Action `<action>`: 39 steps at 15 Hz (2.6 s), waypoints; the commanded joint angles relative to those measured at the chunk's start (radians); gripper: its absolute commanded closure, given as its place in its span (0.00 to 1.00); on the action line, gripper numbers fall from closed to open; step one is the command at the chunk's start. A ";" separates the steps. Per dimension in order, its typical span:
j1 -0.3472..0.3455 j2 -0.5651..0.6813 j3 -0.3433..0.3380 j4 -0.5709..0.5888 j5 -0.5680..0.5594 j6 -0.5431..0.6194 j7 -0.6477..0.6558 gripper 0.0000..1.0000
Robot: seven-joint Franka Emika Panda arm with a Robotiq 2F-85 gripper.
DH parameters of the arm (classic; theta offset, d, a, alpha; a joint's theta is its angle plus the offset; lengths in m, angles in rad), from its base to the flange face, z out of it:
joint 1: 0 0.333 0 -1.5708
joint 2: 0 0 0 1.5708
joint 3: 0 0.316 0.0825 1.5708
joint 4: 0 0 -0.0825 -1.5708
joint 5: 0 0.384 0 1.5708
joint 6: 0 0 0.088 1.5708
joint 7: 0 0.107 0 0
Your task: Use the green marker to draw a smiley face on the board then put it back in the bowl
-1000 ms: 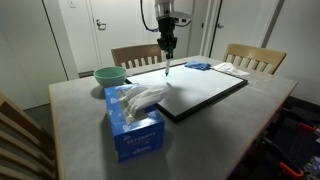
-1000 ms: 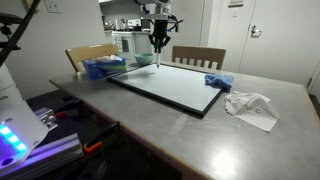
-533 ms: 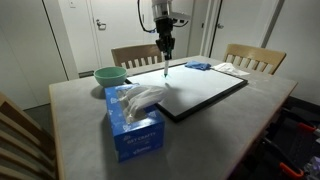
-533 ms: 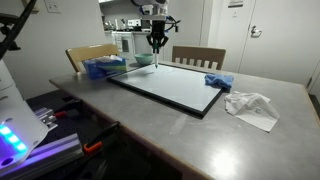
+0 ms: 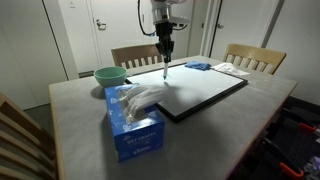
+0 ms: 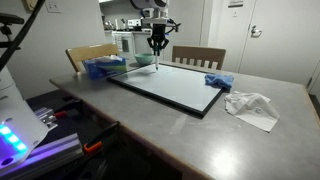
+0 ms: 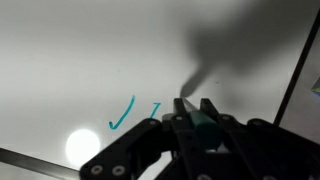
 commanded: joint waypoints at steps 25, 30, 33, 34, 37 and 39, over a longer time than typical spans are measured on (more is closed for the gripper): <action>-0.033 0.039 0.011 0.029 0.039 -0.094 -0.081 0.95; -0.037 0.040 0.008 0.030 0.039 -0.106 -0.078 0.95; -0.040 0.037 0.007 0.024 0.039 -0.105 -0.077 0.95; -0.042 0.037 0.007 0.024 0.039 -0.105 -0.078 0.95; -0.046 0.035 0.007 0.019 0.042 -0.102 -0.078 0.95; -0.048 0.034 0.007 0.017 0.043 -0.101 -0.079 0.95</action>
